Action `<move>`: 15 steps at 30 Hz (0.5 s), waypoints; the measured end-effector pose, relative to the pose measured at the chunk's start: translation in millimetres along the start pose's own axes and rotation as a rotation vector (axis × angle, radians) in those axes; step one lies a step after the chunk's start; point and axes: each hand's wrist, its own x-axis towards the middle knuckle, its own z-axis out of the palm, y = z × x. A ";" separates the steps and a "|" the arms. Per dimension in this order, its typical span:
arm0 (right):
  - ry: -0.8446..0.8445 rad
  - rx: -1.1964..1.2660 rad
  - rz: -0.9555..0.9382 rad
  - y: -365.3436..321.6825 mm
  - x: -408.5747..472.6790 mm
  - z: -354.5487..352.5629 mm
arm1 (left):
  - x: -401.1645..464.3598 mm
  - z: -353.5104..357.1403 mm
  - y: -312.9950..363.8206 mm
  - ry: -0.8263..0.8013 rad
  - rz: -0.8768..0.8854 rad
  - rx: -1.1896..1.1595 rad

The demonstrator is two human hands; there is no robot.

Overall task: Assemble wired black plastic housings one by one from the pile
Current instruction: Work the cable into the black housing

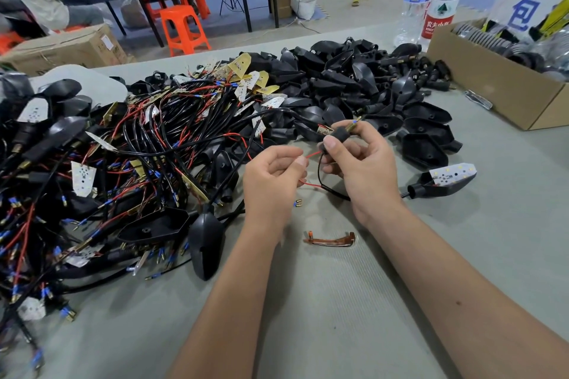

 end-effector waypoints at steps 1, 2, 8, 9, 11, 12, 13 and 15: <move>0.014 0.003 -0.003 0.1 0.2 0.2 | 0.2 0.6 -0.1 0.009 -0.003 0.012; 0.030 0.008 -0.004 0.3 0.5 0.3 | 0.2 1.1 -0.3 0.017 -0.004 0.026; 0.068 0.055 0.007 -1.0 1.4 -0.9 | 0.4 2.1 -3.4 0.048 0.034 0.089; 0.055 0.053 0.007 -1.7 0.6 -0.4 | 0.6 1.8 -3.3 0.032 0.039 0.086; 0.026 0.035 0.000 -3.0 -0.9 0.7 | 0.3 1.5 -2.7 0.006 0.065 0.082; 0.010 0.015 -0.003 -3.5 -1.5 1.2 | -0.4 1.9 -2.4 -0.007 0.086 0.084; -0.008 -0.007 -0.002 -3.6 -1.9 1.8 | -1.1 2.7 -2.3 -0.020 0.107 0.087; -0.039 -0.040 0.008 -3.1 -2.5 2.4 | -2.5 4.1 -2.6 -0.036 0.135 0.089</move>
